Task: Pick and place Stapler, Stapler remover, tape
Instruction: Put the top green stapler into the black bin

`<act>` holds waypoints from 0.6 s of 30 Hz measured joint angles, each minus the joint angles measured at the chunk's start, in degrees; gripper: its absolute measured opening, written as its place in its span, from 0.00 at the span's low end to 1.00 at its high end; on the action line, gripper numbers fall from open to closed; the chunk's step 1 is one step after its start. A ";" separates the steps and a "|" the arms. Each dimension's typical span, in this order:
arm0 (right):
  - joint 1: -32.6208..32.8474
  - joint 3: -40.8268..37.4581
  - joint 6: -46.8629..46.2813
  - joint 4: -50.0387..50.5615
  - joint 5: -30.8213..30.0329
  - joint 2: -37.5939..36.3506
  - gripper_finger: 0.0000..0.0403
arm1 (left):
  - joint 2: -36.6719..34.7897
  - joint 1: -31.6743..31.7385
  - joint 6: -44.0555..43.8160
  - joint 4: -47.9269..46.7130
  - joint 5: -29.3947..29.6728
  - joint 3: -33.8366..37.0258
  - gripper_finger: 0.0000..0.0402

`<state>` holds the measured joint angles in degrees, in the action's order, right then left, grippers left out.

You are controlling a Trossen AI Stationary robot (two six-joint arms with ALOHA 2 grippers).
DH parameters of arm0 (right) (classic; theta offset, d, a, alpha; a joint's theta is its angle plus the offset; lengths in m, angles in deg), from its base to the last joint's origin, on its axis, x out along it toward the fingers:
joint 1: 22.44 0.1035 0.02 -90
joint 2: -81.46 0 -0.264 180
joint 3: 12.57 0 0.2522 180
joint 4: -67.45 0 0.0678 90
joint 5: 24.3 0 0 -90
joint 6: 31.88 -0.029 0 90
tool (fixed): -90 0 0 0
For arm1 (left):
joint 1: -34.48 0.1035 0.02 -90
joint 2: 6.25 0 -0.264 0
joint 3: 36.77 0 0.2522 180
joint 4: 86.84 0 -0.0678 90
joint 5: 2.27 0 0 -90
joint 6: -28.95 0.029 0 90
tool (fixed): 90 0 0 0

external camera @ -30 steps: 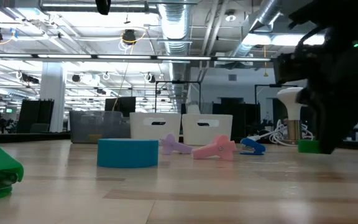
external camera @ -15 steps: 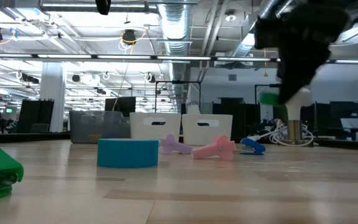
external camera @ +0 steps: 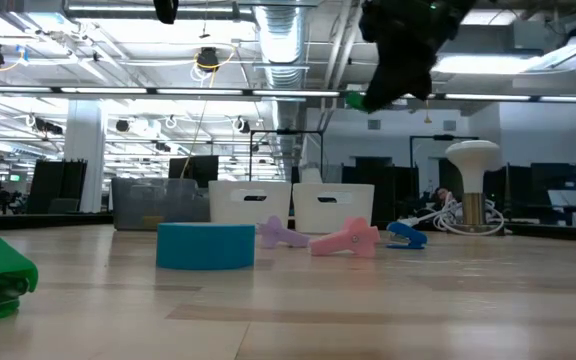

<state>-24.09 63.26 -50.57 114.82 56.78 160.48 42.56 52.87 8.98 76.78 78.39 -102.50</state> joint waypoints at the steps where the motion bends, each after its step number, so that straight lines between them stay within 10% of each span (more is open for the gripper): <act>1: -1.06 0.59 0.52 0.00 0.65 0.00 0.12 | 0.00 0.02 0.00 0.00 0.00 0.00 0.31; 18: -10.04 2.25 5.03 -9.44 12.22 7.89 0.13 | -0.02 0.02 0.17 0.00 0.01 0.00 0.31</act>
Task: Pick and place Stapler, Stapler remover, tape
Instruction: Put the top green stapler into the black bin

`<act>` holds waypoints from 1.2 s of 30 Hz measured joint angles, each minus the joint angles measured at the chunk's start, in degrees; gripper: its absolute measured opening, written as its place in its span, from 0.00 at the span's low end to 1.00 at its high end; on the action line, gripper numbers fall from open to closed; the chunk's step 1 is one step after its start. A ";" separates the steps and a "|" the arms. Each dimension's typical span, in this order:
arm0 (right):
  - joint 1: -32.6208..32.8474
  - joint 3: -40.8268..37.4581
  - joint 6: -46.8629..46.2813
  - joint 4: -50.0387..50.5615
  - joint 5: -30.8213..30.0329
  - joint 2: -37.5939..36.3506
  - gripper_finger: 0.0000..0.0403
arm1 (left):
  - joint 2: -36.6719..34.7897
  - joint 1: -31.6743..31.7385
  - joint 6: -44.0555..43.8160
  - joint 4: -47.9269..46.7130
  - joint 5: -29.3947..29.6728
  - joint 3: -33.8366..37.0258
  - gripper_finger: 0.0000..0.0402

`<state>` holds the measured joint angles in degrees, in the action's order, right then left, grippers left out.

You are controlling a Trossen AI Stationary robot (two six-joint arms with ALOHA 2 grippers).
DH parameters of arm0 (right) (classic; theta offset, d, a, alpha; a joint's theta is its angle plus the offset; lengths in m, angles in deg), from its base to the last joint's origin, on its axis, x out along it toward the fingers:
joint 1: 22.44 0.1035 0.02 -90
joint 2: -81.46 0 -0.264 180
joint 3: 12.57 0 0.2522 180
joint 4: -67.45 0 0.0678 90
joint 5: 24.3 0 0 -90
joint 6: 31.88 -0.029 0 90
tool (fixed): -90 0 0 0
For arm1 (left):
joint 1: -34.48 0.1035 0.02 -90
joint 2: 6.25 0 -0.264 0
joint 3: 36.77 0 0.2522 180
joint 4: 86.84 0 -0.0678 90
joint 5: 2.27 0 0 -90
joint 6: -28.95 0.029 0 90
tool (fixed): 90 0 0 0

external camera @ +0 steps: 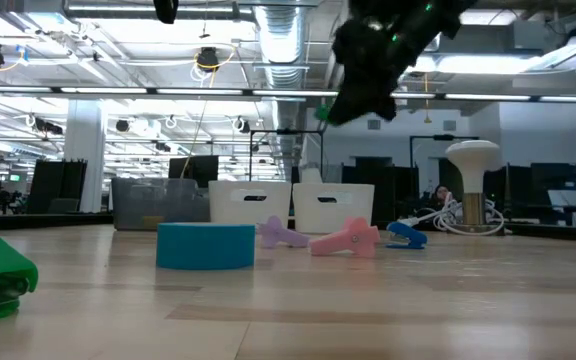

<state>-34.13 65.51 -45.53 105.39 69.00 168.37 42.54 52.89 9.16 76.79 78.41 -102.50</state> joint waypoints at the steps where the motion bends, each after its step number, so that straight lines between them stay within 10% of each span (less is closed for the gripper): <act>1: -0.32 0.91 0.40 -0.01 0.08 1.41 0.13 | 0.00 0.01 0.00 0.00 -0.01 0.00 0.31; 36: -6.02 62.45 8.07 9.89 13.69 49.08 0.13 | -6.95 0.01 -0.15 -1.48 -0.04 0.07 0.31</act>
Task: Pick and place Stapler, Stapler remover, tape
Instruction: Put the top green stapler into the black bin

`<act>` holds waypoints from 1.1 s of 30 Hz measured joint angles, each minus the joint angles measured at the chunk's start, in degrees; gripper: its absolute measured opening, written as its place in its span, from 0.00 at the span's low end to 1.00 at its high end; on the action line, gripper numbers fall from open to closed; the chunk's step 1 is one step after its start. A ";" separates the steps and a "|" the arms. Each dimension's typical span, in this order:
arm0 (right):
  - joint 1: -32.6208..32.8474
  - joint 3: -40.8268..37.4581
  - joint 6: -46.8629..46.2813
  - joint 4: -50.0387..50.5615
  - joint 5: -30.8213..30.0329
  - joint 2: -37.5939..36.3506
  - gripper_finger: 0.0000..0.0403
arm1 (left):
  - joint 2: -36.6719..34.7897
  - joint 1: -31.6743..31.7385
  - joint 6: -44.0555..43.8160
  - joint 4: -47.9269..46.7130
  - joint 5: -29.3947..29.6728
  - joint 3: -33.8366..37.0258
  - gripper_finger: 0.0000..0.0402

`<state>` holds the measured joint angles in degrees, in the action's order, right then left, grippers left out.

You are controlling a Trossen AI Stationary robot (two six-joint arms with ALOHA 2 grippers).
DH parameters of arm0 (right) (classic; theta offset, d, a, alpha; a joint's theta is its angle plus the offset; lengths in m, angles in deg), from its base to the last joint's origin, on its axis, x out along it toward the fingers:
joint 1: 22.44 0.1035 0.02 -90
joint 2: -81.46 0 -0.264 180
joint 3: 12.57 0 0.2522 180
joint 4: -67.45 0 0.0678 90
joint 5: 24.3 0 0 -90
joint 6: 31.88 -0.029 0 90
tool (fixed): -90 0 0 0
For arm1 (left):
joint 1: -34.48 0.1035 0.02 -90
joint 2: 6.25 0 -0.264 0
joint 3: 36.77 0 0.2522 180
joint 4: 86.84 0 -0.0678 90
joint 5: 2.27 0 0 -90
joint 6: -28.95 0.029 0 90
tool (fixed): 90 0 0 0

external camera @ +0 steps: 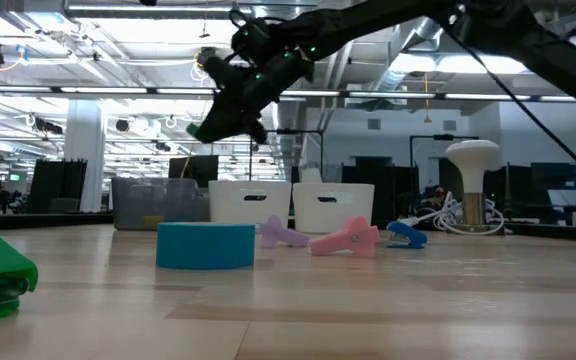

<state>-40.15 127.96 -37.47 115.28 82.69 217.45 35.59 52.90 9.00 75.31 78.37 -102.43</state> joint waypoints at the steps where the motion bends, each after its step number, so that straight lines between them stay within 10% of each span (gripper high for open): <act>1: -0.05 0.76 -0.40 0.47 0.77 0.83 0.13 | 0.01 0.00 0.00 -0.01 0.00 0.00 0.31; 20: -0.02 4.29 -3.02 -0.66 2.71 6.83 0.14 | 0.02 0.00 -0.02 -0.22 0.00 -0.07 0.31; 33: 0.02 4.29 -3.36 -3.82 1.80 6.81 0.35 | 0.02 -0.01 -0.02 -0.62 0.00 -0.07 0.31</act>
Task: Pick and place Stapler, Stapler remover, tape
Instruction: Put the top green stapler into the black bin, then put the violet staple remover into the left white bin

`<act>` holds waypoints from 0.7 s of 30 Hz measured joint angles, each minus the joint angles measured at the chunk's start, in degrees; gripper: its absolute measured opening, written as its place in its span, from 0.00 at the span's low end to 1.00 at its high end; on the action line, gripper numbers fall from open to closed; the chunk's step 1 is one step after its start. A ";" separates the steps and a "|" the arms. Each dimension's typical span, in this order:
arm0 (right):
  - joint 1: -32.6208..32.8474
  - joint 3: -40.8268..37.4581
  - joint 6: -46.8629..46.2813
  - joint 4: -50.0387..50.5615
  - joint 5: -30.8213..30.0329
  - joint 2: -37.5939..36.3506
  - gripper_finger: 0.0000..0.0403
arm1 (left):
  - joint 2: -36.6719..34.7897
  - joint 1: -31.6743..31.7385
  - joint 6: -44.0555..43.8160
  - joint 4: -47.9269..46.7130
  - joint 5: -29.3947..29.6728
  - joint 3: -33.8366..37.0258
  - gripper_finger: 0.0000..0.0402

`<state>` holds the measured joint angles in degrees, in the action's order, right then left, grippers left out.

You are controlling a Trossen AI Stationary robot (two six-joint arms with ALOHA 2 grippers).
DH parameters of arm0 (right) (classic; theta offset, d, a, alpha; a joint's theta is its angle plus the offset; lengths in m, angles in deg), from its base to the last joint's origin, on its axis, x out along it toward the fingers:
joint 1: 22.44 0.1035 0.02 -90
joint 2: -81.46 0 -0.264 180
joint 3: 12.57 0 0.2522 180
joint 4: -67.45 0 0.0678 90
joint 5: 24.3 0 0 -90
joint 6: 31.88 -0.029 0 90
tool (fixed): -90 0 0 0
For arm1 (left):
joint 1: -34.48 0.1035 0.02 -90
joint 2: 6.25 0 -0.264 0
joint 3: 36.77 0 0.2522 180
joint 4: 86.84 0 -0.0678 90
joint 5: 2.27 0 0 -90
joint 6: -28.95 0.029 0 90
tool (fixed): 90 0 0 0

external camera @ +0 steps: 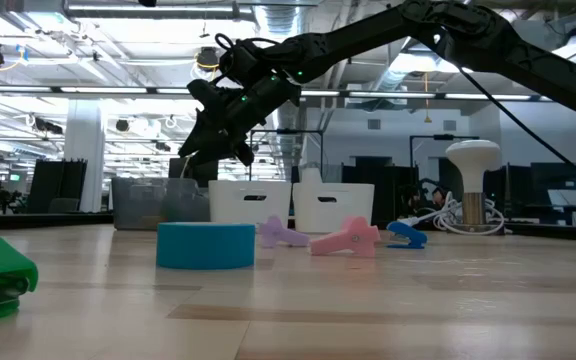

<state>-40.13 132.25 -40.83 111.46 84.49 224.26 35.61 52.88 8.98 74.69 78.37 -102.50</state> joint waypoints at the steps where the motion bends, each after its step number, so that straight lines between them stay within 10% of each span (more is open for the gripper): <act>1: -0.01 0.00 -0.39 0.01 -0.48 0.00 0.37 | 0.00 0.00 0.00 -0.01 0.00 0.00 0.31; 10: -1.03 -0.09 0.62 2.62 2.22 -1.15 0.46 | -0.22 -0.01 -0.01 -0.83 0.00 0.00 0.31; 21: -0.80 -0.09 10.87 17.09 4.21 -6.87 0.28 | -1.01 -0.01 0.00 -4.43 0.00 -0.02 0.31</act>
<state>-40.93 132.16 -29.96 128.55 88.70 217.39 34.61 52.87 8.98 70.26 78.37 -102.52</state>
